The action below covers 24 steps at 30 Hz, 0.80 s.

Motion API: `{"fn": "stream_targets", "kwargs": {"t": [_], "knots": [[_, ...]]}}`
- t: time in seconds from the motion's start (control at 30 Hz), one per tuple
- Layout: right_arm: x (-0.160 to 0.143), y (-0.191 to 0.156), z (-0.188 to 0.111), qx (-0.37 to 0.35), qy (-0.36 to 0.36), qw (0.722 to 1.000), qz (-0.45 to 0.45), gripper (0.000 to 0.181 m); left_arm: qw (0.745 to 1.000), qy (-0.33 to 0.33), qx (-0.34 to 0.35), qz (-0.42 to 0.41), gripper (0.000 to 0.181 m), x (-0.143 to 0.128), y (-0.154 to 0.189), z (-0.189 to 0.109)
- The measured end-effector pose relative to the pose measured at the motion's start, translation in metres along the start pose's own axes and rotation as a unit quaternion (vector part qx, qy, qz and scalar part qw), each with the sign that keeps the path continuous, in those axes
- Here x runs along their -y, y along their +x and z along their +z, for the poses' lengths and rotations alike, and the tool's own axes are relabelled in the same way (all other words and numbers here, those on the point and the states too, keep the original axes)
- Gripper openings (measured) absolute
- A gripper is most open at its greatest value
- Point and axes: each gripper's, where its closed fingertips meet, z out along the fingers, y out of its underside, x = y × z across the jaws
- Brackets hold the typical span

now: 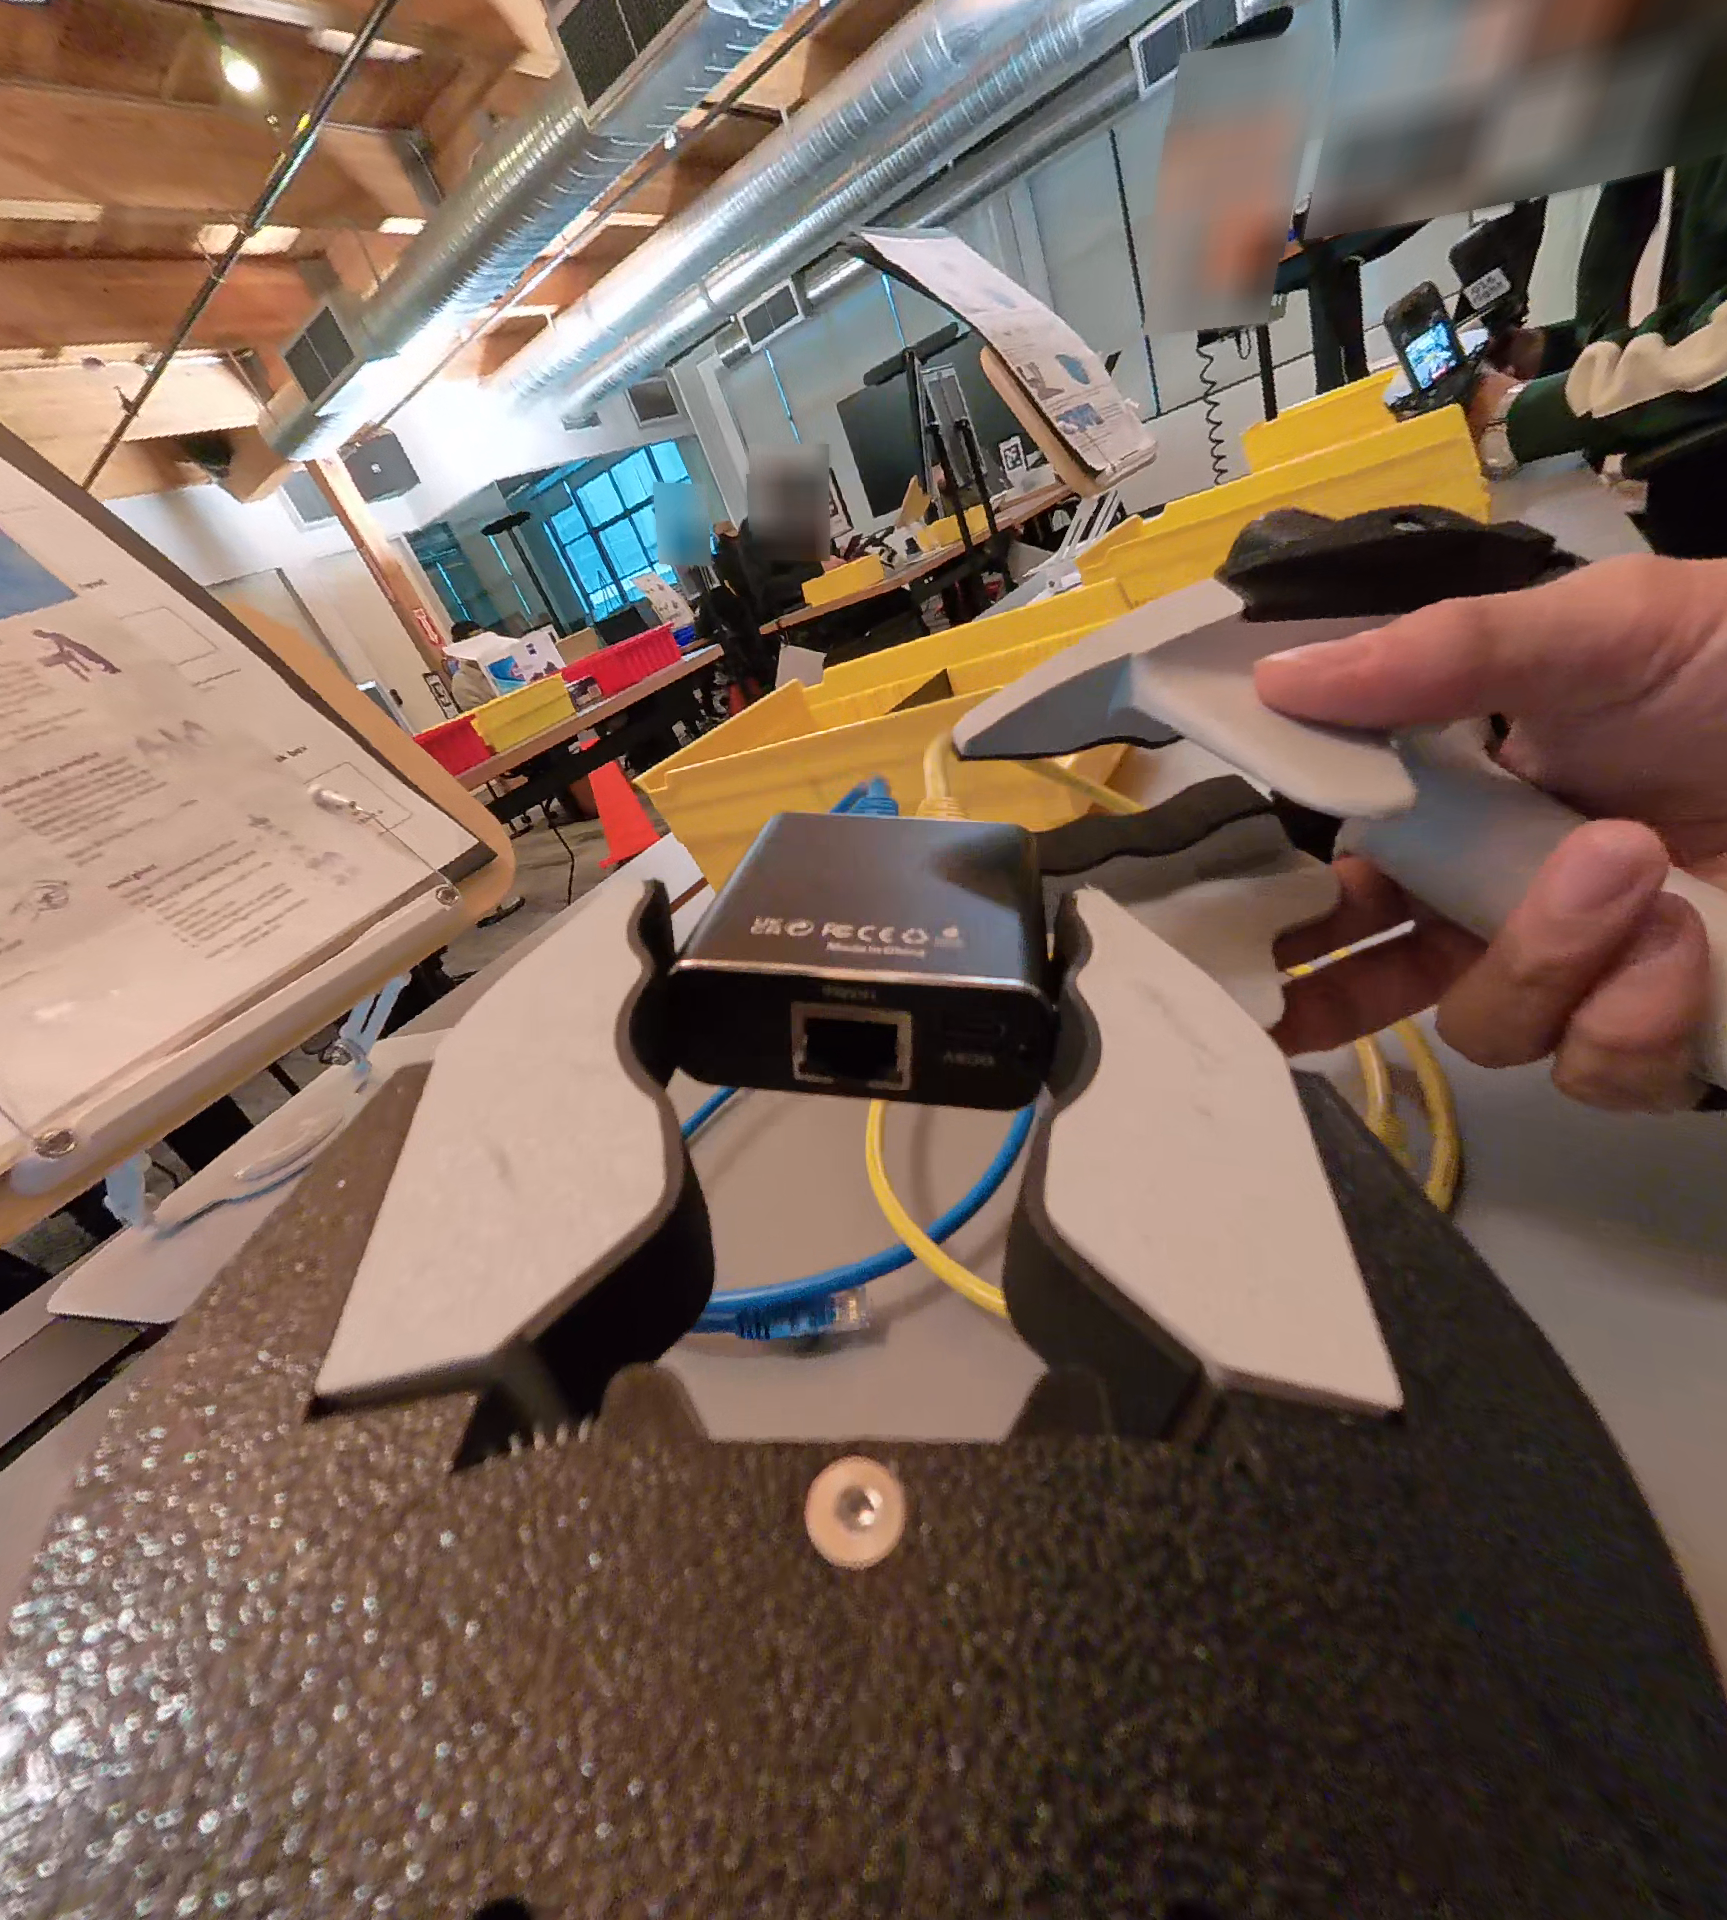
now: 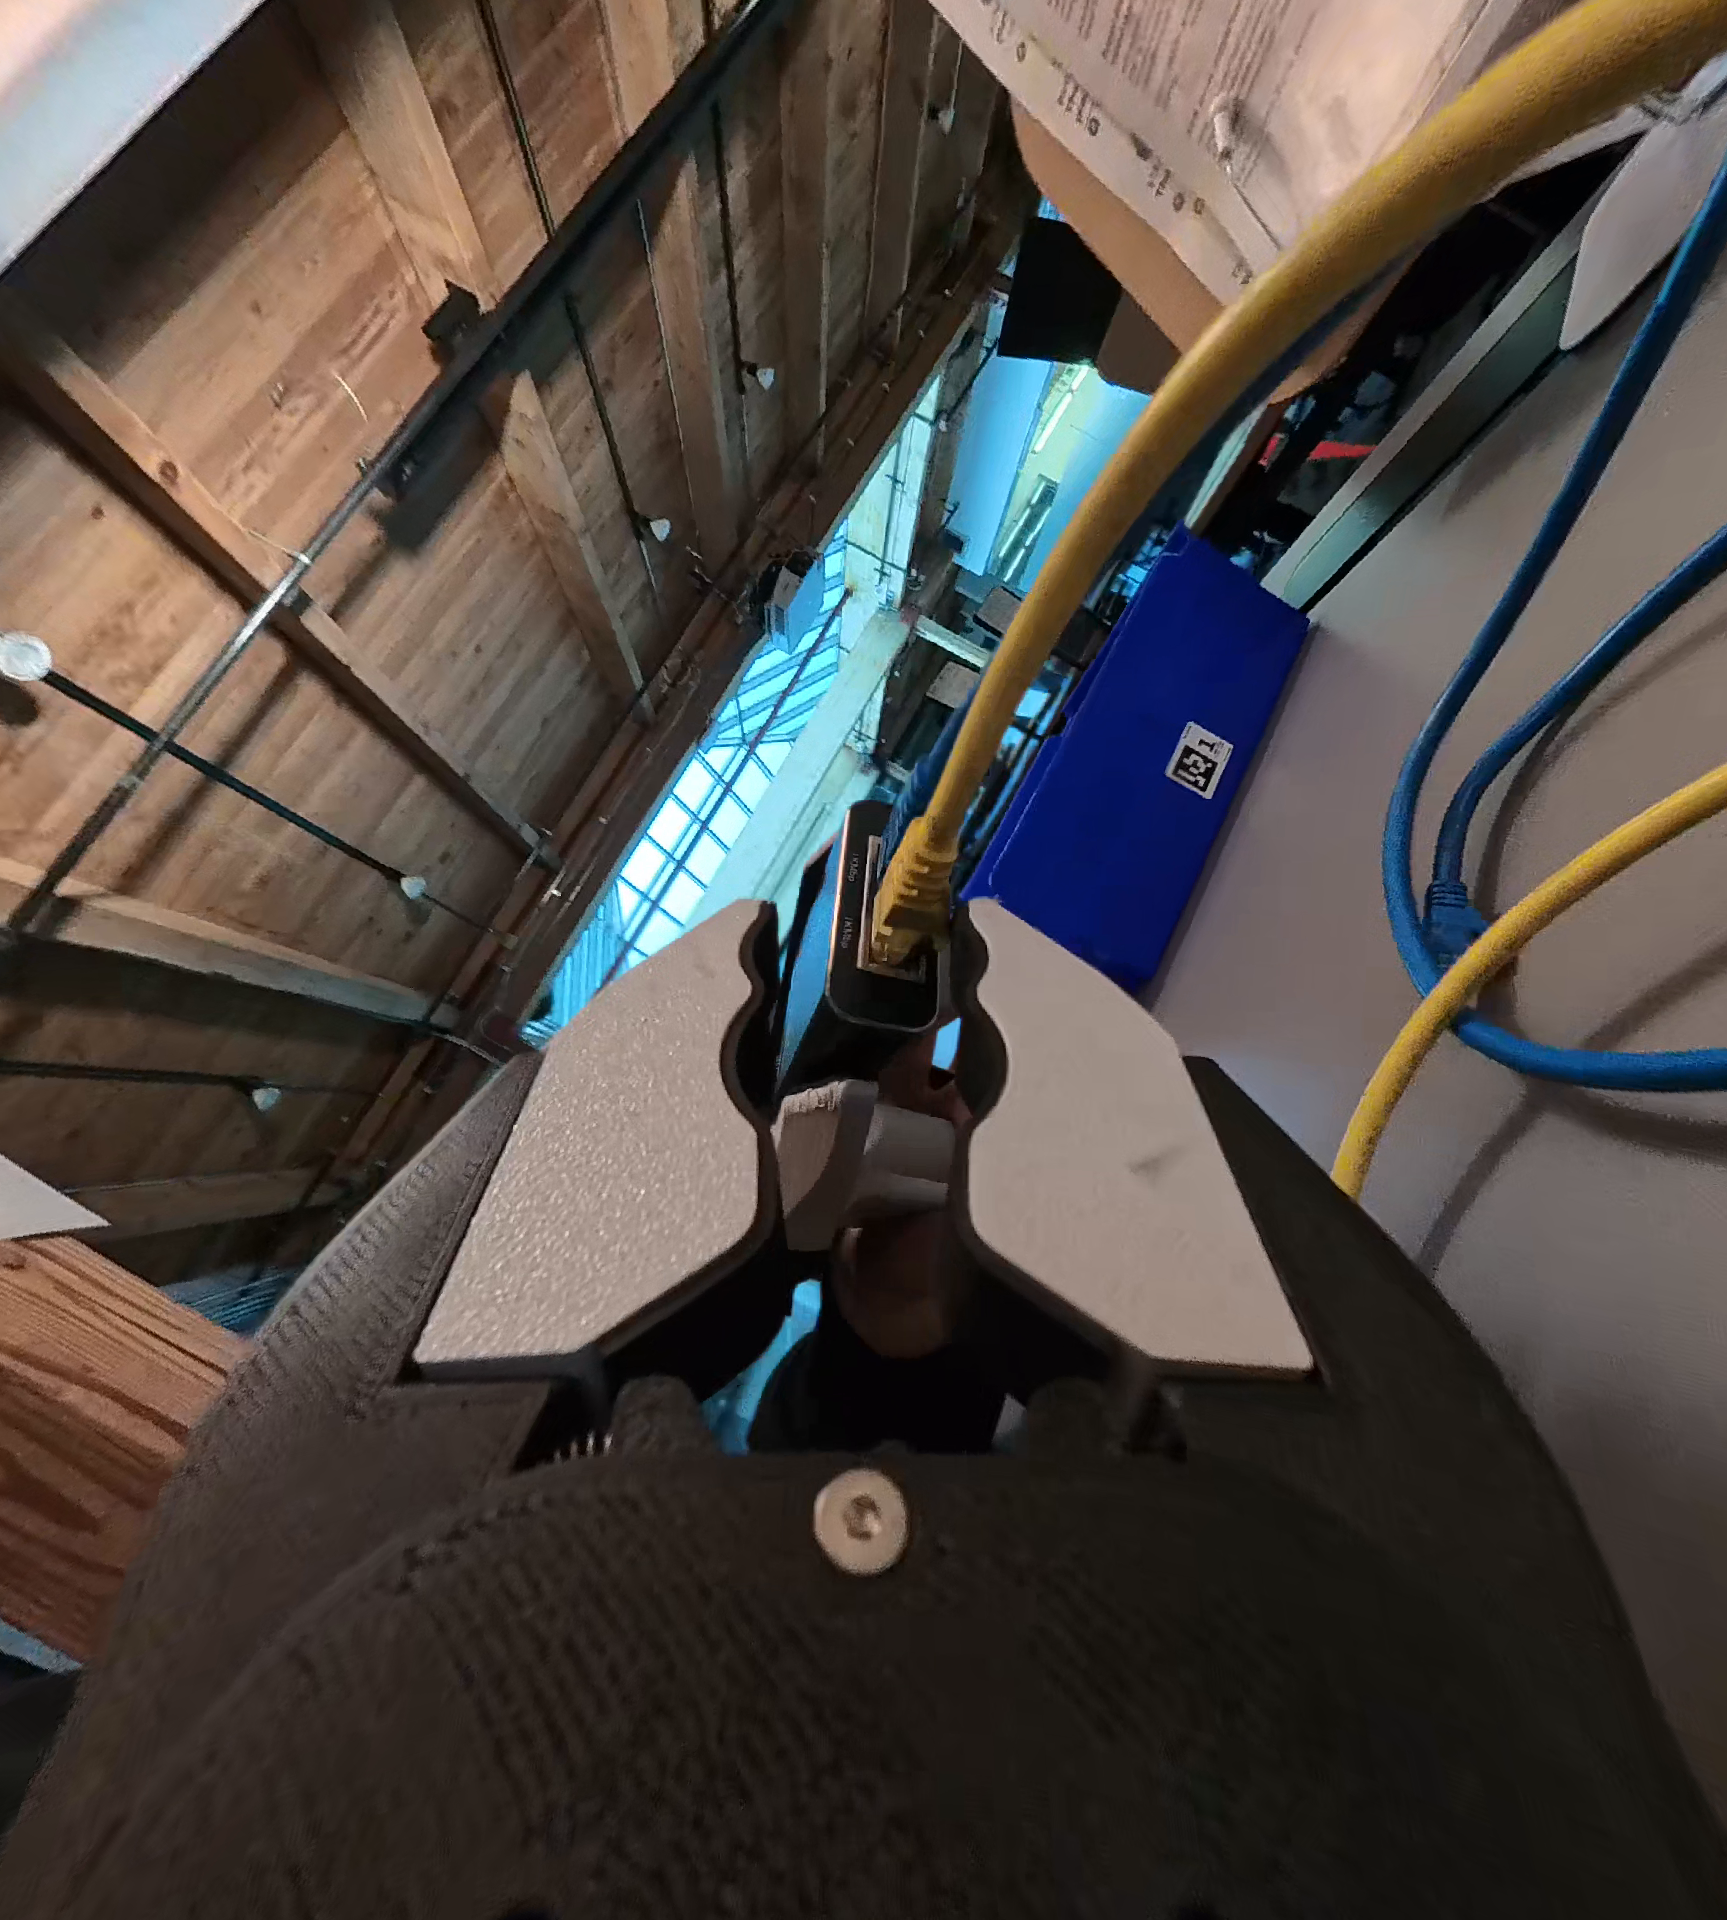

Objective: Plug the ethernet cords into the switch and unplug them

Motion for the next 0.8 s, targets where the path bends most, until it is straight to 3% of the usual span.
{"fn": "stream_targets", "kwargs": {"t": [0.1, 0.2, 0.3, 0.57, 0.8], "knots": [[-0.002, 0.003, 0.001, 0.003, -0.001, 1.0, 0.012, 0.024, 1.0, 0.011, -0.015, -0.006, 0.069, 0.003, 0.004, -0.001], [-0.017, 0.001, 0.008, 0.015, -0.038, 0.999, 0.017, 0.039, 0.999, 0.019, -0.038, -0.002, 0.069, 0.004, 0.014, 0.001], [-0.026, 0.001, 0.01, 0.014, -0.072, 0.997, 0.003, 0.028, 0.999, 0.022, -0.049, 0.002, 0.069, 0.004, 0.018, 0.001], [-0.041, -0.007, 0.011, -0.006, -0.132, 0.99, -0.043, 0.027, 0.997, -0.018, -0.072, 0.018, 0.081, -0.012, 0.027, 0.004], [-0.034, -0.01, 0.014, -0.014, -0.083, 0.996, -0.042, 0.026, 0.999, -0.01, -0.037, 0.022, 0.078, -0.006, 0.021, 0.006]]}}
